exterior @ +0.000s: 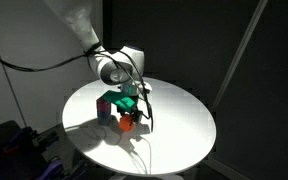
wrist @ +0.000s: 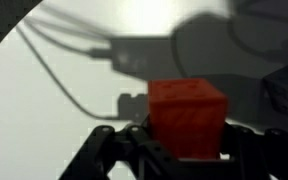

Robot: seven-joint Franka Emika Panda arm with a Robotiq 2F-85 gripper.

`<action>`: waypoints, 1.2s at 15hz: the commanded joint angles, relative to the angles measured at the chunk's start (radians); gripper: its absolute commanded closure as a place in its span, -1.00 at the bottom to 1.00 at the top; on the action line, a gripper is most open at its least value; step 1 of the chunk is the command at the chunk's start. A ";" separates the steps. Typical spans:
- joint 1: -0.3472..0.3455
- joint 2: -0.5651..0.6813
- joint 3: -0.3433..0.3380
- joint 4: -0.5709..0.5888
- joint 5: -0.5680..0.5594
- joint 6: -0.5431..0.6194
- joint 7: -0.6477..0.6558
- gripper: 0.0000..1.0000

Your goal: Put the orange block on the table

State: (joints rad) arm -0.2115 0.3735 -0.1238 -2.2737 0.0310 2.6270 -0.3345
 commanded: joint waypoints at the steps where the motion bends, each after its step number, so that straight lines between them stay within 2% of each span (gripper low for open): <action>1: -0.036 0.031 0.038 0.024 0.032 0.031 -0.013 0.56; 14: -0.034 0.125 0.051 0.066 0.009 0.063 0.012 0.51; 15: -0.033 0.129 0.050 0.068 0.006 0.064 0.014 -0.44; 17: -0.033 0.136 0.051 0.073 0.006 0.063 0.014 -0.44; 18: -0.033 0.138 0.051 0.075 0.006 0.063 0.014 -0.55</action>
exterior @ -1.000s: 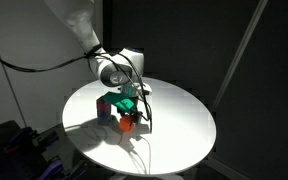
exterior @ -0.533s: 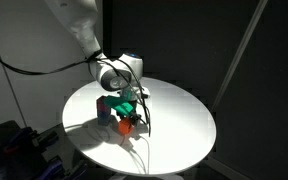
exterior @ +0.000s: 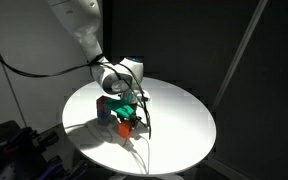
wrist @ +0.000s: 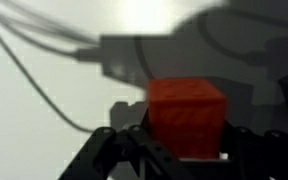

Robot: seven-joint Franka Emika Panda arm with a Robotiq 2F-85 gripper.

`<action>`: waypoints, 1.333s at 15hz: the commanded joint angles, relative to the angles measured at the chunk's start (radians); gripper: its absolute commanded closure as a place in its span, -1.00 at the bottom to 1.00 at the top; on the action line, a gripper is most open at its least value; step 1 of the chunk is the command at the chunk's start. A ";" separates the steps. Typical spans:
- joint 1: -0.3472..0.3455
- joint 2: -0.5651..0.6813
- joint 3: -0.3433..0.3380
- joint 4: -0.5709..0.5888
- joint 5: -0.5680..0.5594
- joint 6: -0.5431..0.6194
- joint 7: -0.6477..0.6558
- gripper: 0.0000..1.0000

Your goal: Put the orange block on the table

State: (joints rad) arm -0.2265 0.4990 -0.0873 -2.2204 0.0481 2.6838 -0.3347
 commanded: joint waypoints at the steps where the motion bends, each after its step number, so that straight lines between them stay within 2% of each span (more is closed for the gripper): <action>1: -0.018 0.013 0.014 0.022 -0.012 0.006 0.014 -0.72; 2: -0.017 0.012 0.014 0.022 -0.013 0.006 0.016 -0.91; 3: -0.017 0.011 0.014 0.021 -0.013 0.003 0.016 -0.99; 13: 0.004 -0.112 0.024 -0.046 -0.026 -0.061 0.013 -1.00; 20: 0.052 -0.234 -0.002 -0.079 -0.094 -0.153 0.058 -1.00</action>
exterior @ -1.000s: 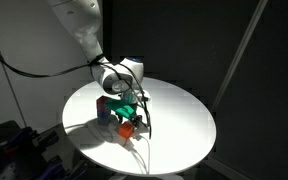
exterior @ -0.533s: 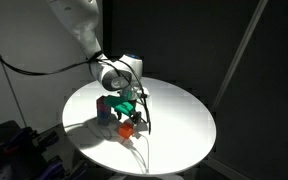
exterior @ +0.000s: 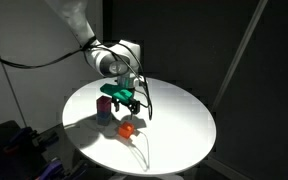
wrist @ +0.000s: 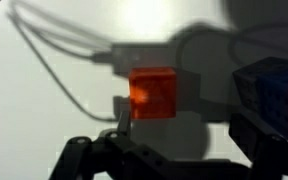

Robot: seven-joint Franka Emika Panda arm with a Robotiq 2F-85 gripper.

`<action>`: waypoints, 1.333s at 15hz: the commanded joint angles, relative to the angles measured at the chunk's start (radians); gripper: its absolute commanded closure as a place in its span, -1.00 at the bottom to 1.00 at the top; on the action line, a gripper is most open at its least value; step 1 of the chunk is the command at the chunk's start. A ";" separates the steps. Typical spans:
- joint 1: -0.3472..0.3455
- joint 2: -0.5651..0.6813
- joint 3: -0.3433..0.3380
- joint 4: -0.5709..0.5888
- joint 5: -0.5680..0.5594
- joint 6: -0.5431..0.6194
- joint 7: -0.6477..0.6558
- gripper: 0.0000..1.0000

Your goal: Put the orange block on the table

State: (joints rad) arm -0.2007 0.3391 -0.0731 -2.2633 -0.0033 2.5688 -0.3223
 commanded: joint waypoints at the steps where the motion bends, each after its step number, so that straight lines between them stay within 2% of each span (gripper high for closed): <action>1: 0.033 -0.089 -0.017 -0.040 -0.052 -0.046 0.054 -1.00; 16: 0.104 -0.254 -0.013 -0.128 -0.134 -0.090 0.139 -1.00; 20: 0.113 -0.308 -0.008 -0.159 -0.155 -0.140 0.153 -1.00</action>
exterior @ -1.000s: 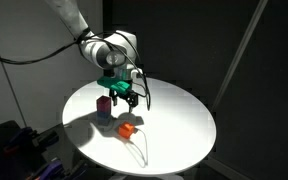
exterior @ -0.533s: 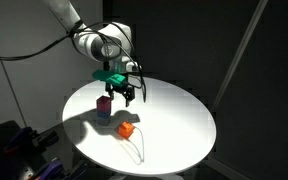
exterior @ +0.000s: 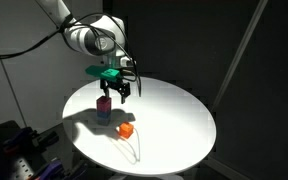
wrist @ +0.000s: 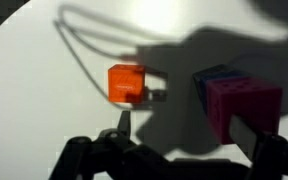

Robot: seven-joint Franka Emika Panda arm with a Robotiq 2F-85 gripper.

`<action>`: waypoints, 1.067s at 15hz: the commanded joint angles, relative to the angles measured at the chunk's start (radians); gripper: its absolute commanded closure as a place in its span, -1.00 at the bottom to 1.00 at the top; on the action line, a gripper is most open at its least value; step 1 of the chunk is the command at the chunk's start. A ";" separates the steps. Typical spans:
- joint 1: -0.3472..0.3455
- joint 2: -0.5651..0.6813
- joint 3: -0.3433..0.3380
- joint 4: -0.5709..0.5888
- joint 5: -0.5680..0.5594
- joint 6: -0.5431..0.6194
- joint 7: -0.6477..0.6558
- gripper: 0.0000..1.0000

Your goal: Put the orange block on the table

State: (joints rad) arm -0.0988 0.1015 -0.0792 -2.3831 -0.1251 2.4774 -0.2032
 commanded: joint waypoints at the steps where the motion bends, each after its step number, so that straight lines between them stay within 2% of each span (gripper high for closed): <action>1: 0.014 -0.087 0.001 -0.049 -0.031 -0.064 0.029 -1.00; 16: 0.067 -0.343 0.051 -0.155 -0.011 -0.269 0.034 -1.00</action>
State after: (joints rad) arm -0.0406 -0.1695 -0.0348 -2.5083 -0.1294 2.2501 -0.1984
